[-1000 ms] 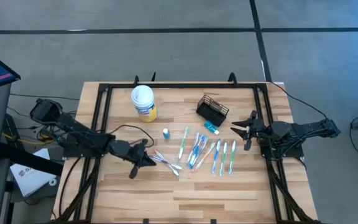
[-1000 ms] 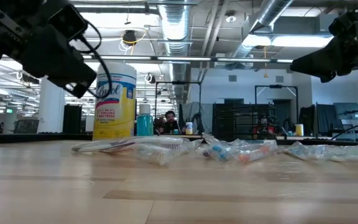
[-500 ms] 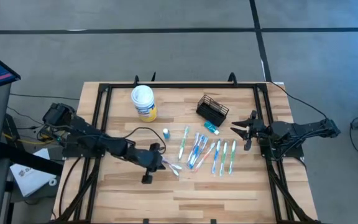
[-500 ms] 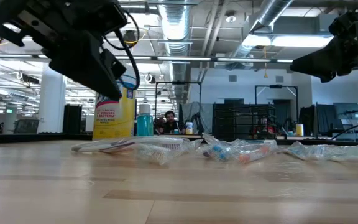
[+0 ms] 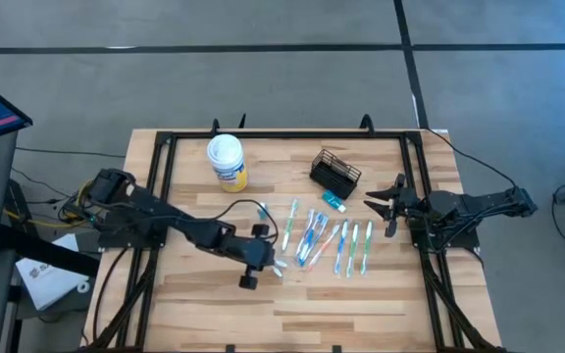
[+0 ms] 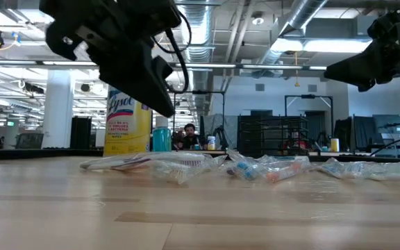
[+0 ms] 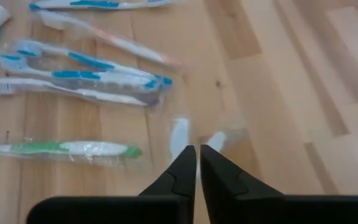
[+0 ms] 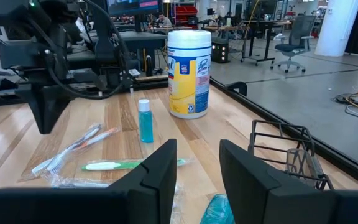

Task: Pick & Place toothbrushing station
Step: Put the bottom violet toothbrush into the black wire organizer

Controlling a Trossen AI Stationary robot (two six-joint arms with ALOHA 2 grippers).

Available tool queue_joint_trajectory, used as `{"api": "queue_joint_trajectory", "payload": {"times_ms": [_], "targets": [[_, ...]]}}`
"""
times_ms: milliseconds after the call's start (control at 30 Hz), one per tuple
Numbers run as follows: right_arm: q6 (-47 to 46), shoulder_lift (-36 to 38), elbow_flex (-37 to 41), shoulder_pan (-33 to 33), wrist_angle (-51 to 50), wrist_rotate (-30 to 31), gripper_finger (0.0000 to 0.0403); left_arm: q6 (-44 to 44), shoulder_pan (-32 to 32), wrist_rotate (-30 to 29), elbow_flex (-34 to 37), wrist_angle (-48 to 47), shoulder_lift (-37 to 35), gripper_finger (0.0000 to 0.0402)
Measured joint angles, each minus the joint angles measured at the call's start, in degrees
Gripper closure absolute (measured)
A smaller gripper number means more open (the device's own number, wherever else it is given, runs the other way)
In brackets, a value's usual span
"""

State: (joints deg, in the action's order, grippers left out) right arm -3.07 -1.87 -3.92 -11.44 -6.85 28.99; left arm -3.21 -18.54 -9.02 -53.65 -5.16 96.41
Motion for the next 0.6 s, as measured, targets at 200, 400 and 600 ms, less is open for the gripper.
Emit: {"api": "queue_joint_trajectory", "payload": {"times_ms": [200,400,600], "targets": [[0.0,0.0,0.0,0.0,0.0,0.0,0.0290,0.0,1.0,0.4,-0.3,0.0,2.5,0.0329],[0.0,0.0,0.0,0.0,0.0,0.0,0.0290,0.0,1.0,1.8,-0.3,0.0,3.5,0.0293],[0.0,0.0,0.0,0.0,0.0,0.0,0.0290,0.0,1.0,1.8,-0.3,0.0,3.5,0.0273]]}}
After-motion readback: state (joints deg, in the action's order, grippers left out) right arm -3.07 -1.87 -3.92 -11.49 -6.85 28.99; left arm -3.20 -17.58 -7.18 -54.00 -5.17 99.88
